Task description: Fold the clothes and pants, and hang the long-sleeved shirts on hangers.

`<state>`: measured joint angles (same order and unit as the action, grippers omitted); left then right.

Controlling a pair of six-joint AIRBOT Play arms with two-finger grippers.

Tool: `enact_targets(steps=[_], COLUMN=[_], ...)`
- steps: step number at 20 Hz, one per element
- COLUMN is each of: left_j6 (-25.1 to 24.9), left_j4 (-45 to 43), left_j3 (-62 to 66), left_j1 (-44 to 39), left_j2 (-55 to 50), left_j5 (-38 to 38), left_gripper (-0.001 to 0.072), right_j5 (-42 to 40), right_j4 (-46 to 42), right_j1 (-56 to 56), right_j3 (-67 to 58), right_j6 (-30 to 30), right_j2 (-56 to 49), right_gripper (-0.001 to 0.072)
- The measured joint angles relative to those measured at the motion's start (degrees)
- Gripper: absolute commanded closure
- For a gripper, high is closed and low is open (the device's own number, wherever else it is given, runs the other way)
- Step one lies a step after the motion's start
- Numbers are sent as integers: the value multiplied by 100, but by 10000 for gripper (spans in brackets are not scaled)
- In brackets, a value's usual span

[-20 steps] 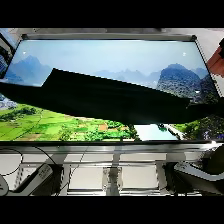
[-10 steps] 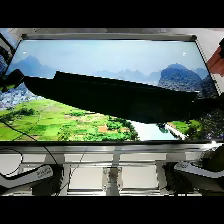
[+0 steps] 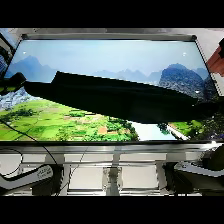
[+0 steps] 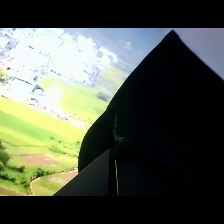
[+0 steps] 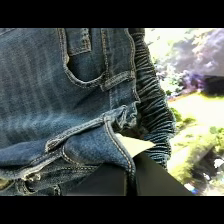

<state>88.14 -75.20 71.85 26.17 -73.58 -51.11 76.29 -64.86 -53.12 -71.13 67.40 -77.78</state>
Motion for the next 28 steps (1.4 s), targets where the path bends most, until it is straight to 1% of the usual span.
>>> enact_targets(steps=[3, 7, 12, 19, 24, 28], left_j6=[109, 164, 192, 258, 374, 474], left_j4=[-317, -533, -586, -568, -553, -507], left_j3=[9, 28, 192, 243, 243, 243], left_j1=[-31, -212, -407, -125, -42, -70], left_j2=[13, 20, 219, 750, 721, 319], left_j5=[-232, -424, -1071, -1641, -1696, -1508], left_gripper=[692, 691, 691, 691, 691, 690], right_j5=[131, 219, 133, 319, 264, -17], right_j4=[-79, -46, 92, 133, 120, 125], right_j1=[0, 28, 111, 136, 136, 140], right_j3=[-55, -234, -525, -866, -935, -951], right_j6=[57, 192, 317, 361, 376, 444], right_j2=[-114, -332, -505, -743, -898, -997], right_gripper=[699, 699, 699, 699, 700, 700])
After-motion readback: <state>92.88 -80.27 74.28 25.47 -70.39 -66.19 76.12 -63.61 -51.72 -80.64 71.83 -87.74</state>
